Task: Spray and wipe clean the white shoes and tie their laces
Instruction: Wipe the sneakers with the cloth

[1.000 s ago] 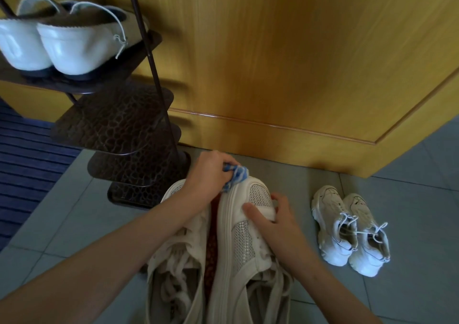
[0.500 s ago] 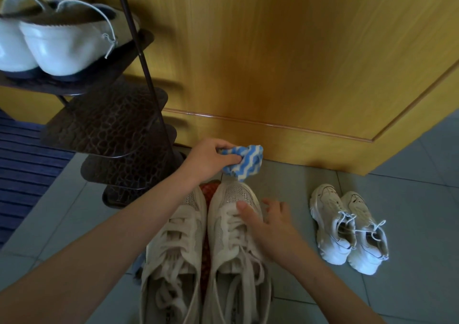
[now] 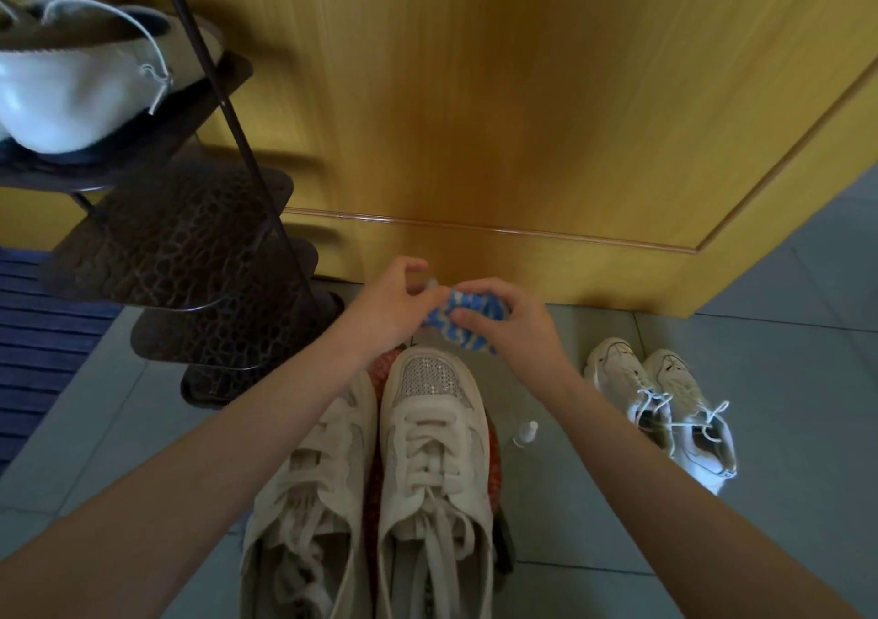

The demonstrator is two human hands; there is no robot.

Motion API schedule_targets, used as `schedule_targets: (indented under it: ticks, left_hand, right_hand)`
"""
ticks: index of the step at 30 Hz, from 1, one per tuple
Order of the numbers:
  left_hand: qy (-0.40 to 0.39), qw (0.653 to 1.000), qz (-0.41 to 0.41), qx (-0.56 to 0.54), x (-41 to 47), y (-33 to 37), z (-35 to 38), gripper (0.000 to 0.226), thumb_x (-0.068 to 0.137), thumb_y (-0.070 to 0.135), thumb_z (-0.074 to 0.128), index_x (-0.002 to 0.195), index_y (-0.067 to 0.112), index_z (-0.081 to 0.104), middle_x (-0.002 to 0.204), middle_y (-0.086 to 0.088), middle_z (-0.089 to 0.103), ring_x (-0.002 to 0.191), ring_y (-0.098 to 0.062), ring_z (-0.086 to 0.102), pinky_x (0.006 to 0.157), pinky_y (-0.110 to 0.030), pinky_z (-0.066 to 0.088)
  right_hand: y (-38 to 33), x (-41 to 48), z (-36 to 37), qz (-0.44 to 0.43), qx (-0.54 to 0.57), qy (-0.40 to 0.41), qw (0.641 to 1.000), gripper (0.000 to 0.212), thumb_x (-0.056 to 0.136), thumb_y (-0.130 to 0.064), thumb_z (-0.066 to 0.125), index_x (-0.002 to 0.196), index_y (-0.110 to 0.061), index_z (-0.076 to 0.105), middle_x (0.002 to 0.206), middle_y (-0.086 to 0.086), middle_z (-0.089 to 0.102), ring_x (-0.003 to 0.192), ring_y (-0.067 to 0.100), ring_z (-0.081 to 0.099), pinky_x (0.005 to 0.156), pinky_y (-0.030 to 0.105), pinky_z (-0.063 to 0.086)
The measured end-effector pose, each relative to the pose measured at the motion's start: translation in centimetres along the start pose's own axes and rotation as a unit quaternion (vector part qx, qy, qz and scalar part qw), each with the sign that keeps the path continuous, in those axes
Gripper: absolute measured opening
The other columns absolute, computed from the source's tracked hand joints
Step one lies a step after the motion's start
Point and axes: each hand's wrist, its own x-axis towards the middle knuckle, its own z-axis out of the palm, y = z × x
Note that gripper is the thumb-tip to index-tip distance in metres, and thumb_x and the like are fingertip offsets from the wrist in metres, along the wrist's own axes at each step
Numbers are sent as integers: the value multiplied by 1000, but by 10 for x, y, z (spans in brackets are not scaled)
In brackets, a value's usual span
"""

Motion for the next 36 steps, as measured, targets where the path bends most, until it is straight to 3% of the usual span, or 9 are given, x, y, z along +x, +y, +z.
schedule_targets:
  ticks: [3,8,11,17,23,26,30,33,36]
  left_hand:
    - [-3,972,56,229,-21,-6,-10,50,85,37,63,130,18,50,120,7,56,107,-9,54,93,-28,44]
    - [-113,944,-10,310,-48,-15,-13,59,61,67,67,97,20,69,97,-1,72,90,-15,67,86,-40,52]
    - [-66,915,3,397,-43,-21,-10,55,70,61,65,93,12,68,94,-7,71,86,-17,65,78,-37,51]
    - [-28,912,35,407,-44,-25,-6,34,81,38,66,78,5,62,81,-8,67,76,-18,63,73,-36,51]
    - [-22,929,37,366,-47,-31,-5,30,85,32,62,94,3,67,87,-12,68,81,-23,65,76,-43,54]
    - [-25,940,14,340,-50,-30,-3,39,85,42,60,95,5,67,88,-13,69,81,-24,66,76,-44,55]
    - [-55,927,-18,370,-56,-26,3,56,83,56,55,120,15,57,111,-5,64,103,-21,60,89,-40,50]
    - [-70,924,-27,375,-61,-22,11,84,82,56,57,146,13,24,145,-6,39,129,-21,42,103,-33,39]
    - [-87,945,-30,314,-68,-22,16,77,75,51,68,139,28,31,138,3,45,125,-15,44,98,-28,40]
  right_hand:
    - [10,13,-10,26,21,-4,999,18,79,-13,74,96,-16,68,101,-3,67,94,11,63,81,27,53]
    - [10,19,10,-48,-36,-156,986,25,89,-6,61,113,-11,66,116,-1,63,108,10,58,95,30,48]
    - [10,15,16,-78,-100,-218,968,35,95,-1,47,124,-15,61,97,-7,62,89,2,60,80,19,47]
    - [30,-10,-11,-98,-143,-162,971,37,95,-4,49,123,-25,61,93,-3,52,84,5,53,75,16,43]
    - [56,-74,-23,-69,-94,-119,986,43,92,-9,57,123,-37,50,105,-5,49,97,-1,50,84,9,41]
    - [67,-105,-22,-90,-80,-106,987,40,87,-25,60,125,-38,56,117,-4,50,110,-3,49,91,5,36]
    - [73,-128,-27,-79,-31,-97,992,37,76,-37,64,112,-39,57,109,-6,58,105,1,56,91,10,38]
    - [58,-110,-37,-82,10,-26,996,21,77,-29,69,98,-32,66,113,-12,57,109,1,55,91,12,41]
    - [37,-87,-26,-105,-24,-38,993,36,87,-6,61,114,-31,62,126,-18,50,119,-2,46,97,10,37]
